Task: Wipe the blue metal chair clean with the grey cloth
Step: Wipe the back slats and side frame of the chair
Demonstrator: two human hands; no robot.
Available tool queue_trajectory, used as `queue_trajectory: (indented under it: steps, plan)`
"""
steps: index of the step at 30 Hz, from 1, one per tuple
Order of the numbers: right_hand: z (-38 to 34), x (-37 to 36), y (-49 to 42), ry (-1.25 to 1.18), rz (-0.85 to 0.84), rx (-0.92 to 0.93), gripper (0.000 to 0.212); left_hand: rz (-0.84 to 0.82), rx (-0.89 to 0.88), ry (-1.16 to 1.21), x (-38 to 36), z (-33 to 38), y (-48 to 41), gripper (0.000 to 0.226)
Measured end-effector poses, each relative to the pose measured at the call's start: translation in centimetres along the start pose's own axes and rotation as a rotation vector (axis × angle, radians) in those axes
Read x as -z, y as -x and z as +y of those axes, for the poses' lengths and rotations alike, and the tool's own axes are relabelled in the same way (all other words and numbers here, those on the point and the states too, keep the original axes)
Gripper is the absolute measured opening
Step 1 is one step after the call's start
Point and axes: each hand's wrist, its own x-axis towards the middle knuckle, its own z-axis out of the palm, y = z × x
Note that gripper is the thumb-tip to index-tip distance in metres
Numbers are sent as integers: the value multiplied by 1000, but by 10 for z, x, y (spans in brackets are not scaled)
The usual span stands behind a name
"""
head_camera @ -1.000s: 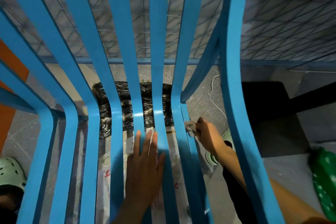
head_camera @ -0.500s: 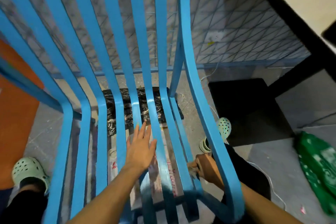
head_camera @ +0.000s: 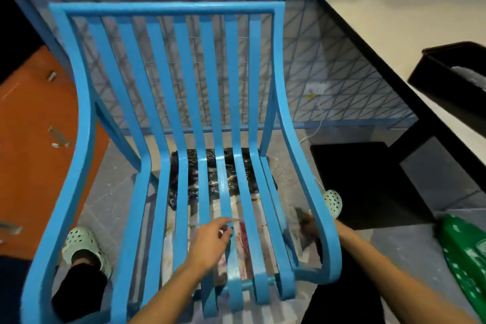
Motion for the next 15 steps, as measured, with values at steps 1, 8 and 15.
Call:
queue_trajectory:
  steps: [1, 8, 15]
  plan:
    - [-69, -10, 45, 113, 158, -1, 38, 6, 6, 44, 3, 2, 1, 29]
    - [-176, 7, 107, -70, 708, 249, 13, 5, -84, 283, 11, 55, 3, 16]
    - [-201, -30, 161, 514, 568, 335, 24, -43, -133, 443, 16, 103, 13, 17]
